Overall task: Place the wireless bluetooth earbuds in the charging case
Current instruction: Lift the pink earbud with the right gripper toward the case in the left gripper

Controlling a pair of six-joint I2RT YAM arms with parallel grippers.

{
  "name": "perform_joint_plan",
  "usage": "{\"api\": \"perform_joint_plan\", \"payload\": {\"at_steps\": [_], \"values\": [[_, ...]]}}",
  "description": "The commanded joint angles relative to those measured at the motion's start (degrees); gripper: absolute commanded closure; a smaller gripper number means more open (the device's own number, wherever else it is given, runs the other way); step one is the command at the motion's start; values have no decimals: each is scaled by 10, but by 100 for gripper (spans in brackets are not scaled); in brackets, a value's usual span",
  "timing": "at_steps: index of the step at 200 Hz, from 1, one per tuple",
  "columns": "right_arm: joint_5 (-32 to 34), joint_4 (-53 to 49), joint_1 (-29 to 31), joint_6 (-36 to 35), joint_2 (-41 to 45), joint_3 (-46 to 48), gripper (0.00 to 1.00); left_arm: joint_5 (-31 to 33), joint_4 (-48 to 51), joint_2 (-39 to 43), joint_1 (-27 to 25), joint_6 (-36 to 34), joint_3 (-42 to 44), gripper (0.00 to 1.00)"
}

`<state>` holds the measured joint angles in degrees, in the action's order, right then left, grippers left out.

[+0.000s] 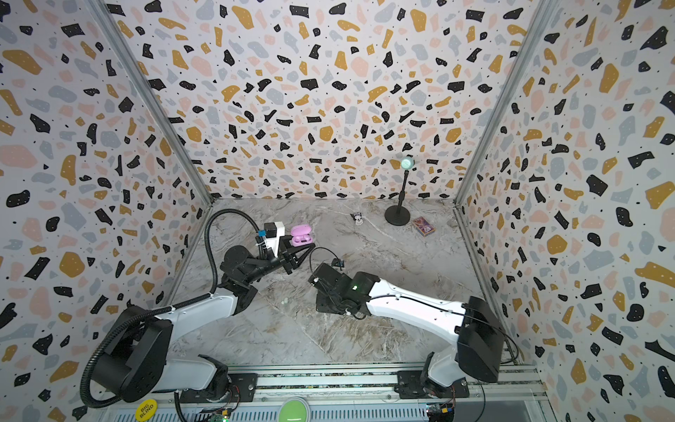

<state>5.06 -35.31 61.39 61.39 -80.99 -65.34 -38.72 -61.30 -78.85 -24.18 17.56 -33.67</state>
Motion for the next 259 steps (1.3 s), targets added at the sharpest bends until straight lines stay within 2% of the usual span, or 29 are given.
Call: {"api": "perform_joint_plan", "payload": {"at_steps": [1,44,97,153,209,259], "values": [[17,26,-15,-30,66,2,93,-13,-22,10,-6,-19,3,100],[7,18,-55,-73,126,-34,93,-14,6,7,-26,-50,-2,100],[-61,79,-117,-104,151,-55,93,-15,26,16,-41,-74,-1,100],[-96,166,-123,-107,148,-73,93,-19,42,19,-57,-89,-2,100],[-127,255,-120,-90,141,-47,93,-26,21,31,-79,-86,7,100],[-137,285,-112,-82,126,-34,93,-35,-12,45,-88,-69,12,100]]}}
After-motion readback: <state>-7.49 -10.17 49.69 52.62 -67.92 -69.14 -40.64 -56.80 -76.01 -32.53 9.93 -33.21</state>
